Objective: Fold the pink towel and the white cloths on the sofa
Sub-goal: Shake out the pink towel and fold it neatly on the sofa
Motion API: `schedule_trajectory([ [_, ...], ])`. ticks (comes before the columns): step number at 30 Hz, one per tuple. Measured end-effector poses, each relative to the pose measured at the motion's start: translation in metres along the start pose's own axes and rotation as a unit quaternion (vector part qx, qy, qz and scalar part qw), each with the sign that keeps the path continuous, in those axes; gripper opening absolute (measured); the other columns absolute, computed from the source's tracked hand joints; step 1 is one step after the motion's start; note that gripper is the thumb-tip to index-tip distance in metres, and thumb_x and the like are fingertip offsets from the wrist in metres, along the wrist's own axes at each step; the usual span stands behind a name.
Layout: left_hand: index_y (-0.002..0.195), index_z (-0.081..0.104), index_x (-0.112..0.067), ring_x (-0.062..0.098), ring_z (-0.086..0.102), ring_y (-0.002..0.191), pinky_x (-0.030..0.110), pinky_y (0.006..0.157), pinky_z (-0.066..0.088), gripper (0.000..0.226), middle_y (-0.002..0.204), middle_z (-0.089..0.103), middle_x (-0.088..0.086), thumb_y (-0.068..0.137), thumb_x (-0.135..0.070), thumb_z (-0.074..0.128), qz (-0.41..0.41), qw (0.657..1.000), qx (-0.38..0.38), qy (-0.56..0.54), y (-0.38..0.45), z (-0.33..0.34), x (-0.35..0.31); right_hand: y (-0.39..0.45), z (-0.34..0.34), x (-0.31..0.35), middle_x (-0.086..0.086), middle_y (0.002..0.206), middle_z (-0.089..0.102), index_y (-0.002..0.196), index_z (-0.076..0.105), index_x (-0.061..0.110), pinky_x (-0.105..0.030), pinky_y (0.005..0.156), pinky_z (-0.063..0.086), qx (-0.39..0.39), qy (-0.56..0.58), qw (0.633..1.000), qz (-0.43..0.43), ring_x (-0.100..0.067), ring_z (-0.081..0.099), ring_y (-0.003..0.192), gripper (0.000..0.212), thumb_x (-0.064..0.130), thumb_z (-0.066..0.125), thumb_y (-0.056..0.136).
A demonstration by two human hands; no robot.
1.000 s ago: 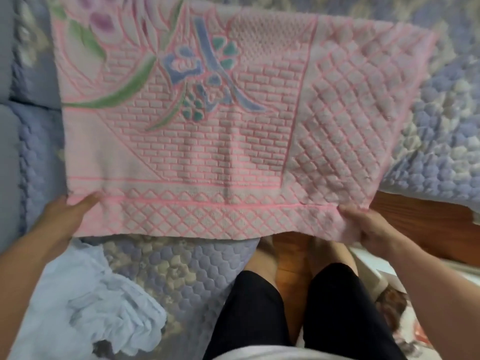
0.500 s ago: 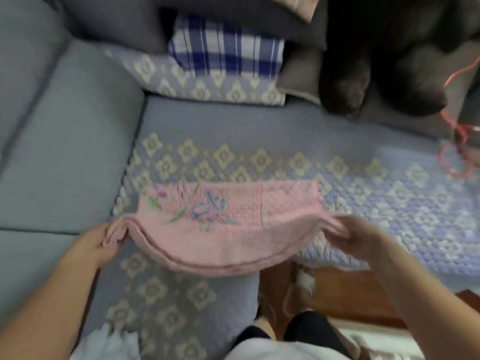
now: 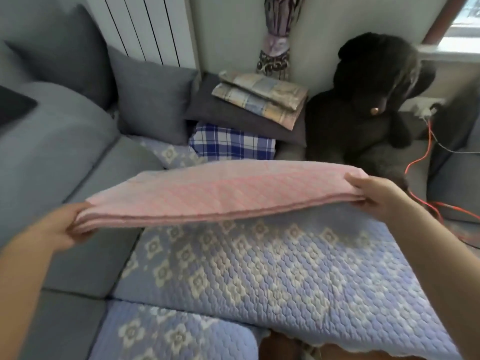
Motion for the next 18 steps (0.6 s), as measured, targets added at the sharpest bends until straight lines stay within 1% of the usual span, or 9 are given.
schedule_trajectory([
  [3,0.113,0.065,-0.005,0.018,0.065,0.054,0.022,0.042,0.050,0.018,0.066,0.074,0.000,0.098,-0.011,0.058,-0.081,0.991,0.003,0.106,0.020,-0.006,0.094,0.018,-0.033,-0.072,-0.014,0.110,0.070,0.117,0.063,0.000,-0.028,0.061,0.060,-0.018,-0.029,0.997,0.074,-0.022,0.071,0.086,0.035,0.018,0.074,0.089],
  [5,0.109,0.065,0.000,0.019,0.069,0.056,0.027,0.044,0.055,0.014,0.075,0.076,0.008,0.098,-0.005,0.058,-0.120,0.984,0.022,0.128,0.037,0.003,0.182,0.040,-0.050,-0.140,-0.014,0.096,0.071,0.106,0.062,0.002,-0.027,0.053,0.060,-0.056,-0.035,0.990,0.121,-0.018,0.072,0.067,0.020,0.014,0.071,0.092],
  [8,0.119,0.064,0.006,0.025,0.067,0.076,0.038,0.071,0.058,0.027,0.098,0.072,0.019,0.095,-0.006,0.065,-0.152,0.971,-0.039,0.182,0.058,0.019,0.331,0.077,-0.072,-0.270,-0.009,0.078,0.062,0.098,0.062,0.004,-0.022,0.045,0.054,-0.129,-0.027,0.971,0.199,-0.010,0.063,0.047,0.009,0.012,0.065,0.096],
  [9,0.117,0.068,0.005,0.026,0.065,0.079,0.040,0.074,0.055,0.027,0.096,0.071,0.020,0.094,-0.010,0.068,-0.138,0.961,-0.082,0.226,0.065,0.020,0.377,0.084,-0.078,-0.316,-0.007,0.073,0.055,0.093,0.062,0.006,-0.018,0.044,0.048,-0.145,-0.023,0.961,0.234,-0.007,0.056,0.040,0.009,0.013,0.060,0.099],
  [11,0.105,0.075,-0.002,0.035,0.069,0.081,0.041,0.069,0.052,0.026,0.088,0.072,0.023,0.091,-0.023,0.071,-0.128,0.924,-0.136,0.334,0.069,0.024,0.443,0.093,-0.085,-0.390,-0.002,0.058,0.048,0.075,0.063,0.015,-0.020,0.052,0.043,-0.178,0.017,0.943,0.281,-0.003,0.046,0.030,0.031,0.022,0.052,0.104],
  [13,0.102,0.075,-0.004,0.042,0.070,0.084,0.047,0.071,0.057,0.042,0.090,0.072,0.026,0.084,-0.041,0.068,-0.174,0.912,-0.149,0.339,0.077,0.016,0.502,0.097,-0.079,-0.436,0.007,0.042,0.047,0.070,0.060,0.022,-0.019,0.055,0.043,-0.205,0.077,0.929,0.300,-0.001,0.045,0.031,0.030,0.025,0.057,0.100],
  [15,0.109,0.071,-0.002,0.037,0.070,0.079,0.047,0.068,0.063,0.050,0.096,0.072,0.022,0.083,-0.044,0.063,-0.218,0.921,-0.179,0.269,0.088,0.002,0.545,0.100,-0.078,-0.453,0.011,0.049,0.049,0.077,0.056,0.024,-0.014,0.048,0.045,-0.237,0.114,0.924,0.278,0.000,0.045,0.035,0.020,0.021,0.061,0.096],
  [16,0.113,0.068,0.000,0.033,0.068,0.075,0.038,0.060,0.063,0.046,0.097,0.070,0.019,0.087,-0.038,0.061,-0.227,0.929,-0.193,0.222,0.090,0.002,0.553,0.099,-0.076,-0.454,0.010,0.060,0.052,0.082,0.057,0.023,-0.015,0.048,0.047,-0.243,0.131,0.924,0.266,0.001,0.050,0.041,0.015,0.022,0.061,0.097],
  [18,0.122,0.064,0.000,0.026,0.065,0.077,0.024,0.053,0.059,0.038,0.101,0.066,0.015,0.094,-0.025,0.059,-0.223,0.938,-0.228,0.134,0.082,0.024,0.537,0.096,-0.071,-0.451,0.005,0.087,0.059,0.103,0.059,0.019,-0.023,0.067,0.054,-0.227,0.174,0.925,0.251,-0.005,0.063,0.070,0.011,0.030,0.056,0.102],
])
Point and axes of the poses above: each hand's wrist, its own y-axis towards the middle knuckle, its own z-axis out of the palm, x = y × z, the point moved 4 cm from there along y, towards the middle knuckle
